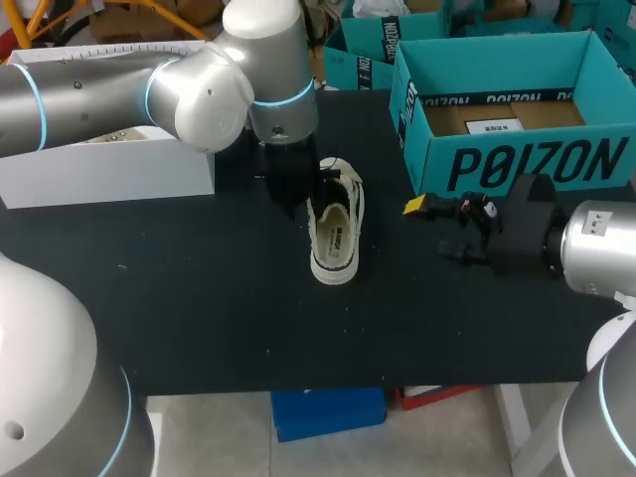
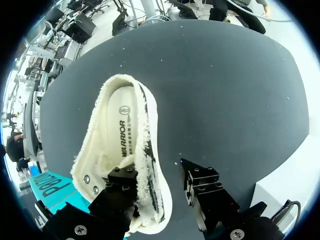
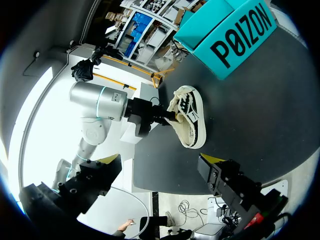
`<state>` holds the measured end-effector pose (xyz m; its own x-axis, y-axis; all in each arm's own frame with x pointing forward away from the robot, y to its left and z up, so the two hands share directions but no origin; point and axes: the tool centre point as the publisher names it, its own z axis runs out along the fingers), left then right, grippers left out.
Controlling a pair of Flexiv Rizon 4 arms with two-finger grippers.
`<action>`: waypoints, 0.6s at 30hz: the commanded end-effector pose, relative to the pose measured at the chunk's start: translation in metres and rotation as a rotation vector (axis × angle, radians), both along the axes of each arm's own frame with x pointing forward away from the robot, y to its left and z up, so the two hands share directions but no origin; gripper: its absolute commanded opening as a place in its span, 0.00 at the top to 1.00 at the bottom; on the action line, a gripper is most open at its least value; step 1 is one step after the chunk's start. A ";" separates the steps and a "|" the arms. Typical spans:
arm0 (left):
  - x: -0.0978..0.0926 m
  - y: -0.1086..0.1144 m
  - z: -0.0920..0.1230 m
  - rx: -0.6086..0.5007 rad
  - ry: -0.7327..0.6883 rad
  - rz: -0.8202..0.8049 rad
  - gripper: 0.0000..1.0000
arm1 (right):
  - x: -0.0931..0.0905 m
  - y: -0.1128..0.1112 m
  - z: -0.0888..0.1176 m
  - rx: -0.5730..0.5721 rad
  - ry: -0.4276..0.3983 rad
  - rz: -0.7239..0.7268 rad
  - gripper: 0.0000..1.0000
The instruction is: Take the shoe out of the shoebox, open the shoe tongue, remove and reinsert the insole, then place the shoe into the shoebox
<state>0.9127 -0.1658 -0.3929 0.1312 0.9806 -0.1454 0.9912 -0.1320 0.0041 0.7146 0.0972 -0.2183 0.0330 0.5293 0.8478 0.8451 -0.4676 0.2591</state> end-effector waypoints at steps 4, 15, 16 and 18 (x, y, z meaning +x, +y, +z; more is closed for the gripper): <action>0.005 -0.009 -0.010 0.015 -0.002 -0.021 0.62 | 0.000 -0.001 0.001 0.000 0.000 0.001 0.00; 0.006 -0.014 -0.017 0.037 -0.011 -0.042 1.00 | 0.000 -0.001 0.001 0.000 0.000 0.001 0.00; 0.006 -0.014 -0.017 0.037 -0.011 -0.043 1.00 | 0.000 -0.001 0.001 0.000 0.000 0.001 0.00; 0.006 -0.014 -0.017 0.037 -0.013 -0.046 1.00 | 0.000 -0.001 0.001 0.000 0.000 0.001 0.00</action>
